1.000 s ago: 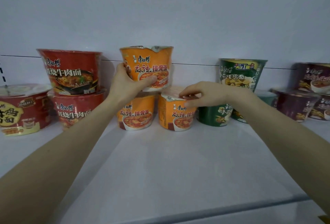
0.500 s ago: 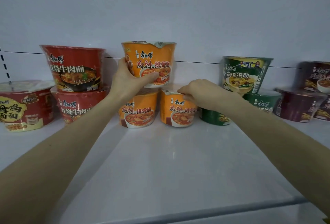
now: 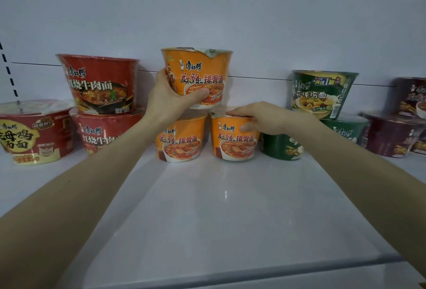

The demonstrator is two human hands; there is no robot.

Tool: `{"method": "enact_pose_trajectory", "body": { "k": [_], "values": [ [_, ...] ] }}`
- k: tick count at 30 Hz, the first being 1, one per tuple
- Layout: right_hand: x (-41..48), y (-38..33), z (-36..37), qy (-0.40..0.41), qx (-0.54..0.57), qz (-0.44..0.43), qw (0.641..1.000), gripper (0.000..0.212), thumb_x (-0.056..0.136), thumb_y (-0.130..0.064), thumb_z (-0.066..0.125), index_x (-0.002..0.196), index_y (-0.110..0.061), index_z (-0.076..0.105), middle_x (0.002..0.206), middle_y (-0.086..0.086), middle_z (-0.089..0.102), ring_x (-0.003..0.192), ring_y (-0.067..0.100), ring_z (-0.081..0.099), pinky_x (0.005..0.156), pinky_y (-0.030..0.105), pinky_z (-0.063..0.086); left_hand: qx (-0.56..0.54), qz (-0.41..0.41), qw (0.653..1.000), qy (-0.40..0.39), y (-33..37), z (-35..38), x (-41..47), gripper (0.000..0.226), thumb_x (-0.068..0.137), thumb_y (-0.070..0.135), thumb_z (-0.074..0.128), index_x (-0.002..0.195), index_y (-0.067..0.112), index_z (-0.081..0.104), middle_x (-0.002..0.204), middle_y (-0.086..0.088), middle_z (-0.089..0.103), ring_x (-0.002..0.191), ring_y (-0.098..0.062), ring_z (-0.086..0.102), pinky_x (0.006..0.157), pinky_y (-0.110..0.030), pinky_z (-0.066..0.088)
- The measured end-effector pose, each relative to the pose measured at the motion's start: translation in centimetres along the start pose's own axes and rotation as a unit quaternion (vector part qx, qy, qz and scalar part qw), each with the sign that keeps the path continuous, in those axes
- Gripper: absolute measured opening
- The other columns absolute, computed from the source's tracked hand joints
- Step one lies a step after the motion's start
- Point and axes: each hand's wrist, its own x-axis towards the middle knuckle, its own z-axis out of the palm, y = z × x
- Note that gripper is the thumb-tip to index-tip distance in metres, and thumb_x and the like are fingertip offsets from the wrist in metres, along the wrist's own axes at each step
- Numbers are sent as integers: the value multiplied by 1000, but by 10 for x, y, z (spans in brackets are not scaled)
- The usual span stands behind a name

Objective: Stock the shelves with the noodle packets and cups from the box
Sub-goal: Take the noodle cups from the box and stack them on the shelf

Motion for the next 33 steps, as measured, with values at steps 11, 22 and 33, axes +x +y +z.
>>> {"method": "enact_pose_trajectory", "body": {
  "k": [11,22,33],
  "values": [
    [-2,2,9,20,5,1,1000,54,93,-14,51,142,-28,33,145,4,42,128,25,44,101,38,41,-1,-7,1000,10,0,2,-3,80,72,42,74,136,17,32,133,1,51,115,-14,54,92,-30,45],
    [0,1,6,17,11,0,1000,53,93,-13,52,142,-25,35,144,4,43,128,24,44,99,34,42,-1,-4,1000,18,-3,0,-3,79,72,42,74,135,17,34,132,2,52,113,-13,55,88,-27,44],
    [5,2,7,21,13,9,1000,53,92,-17,54,141,-26,34,143,4,43,125,23,46,93,33,44,-1,-3,1000,23,0,1,-3,78,72,41,74,135,18,34,133,2,52,115,-13,55,90,-27,45]
  ]
}}
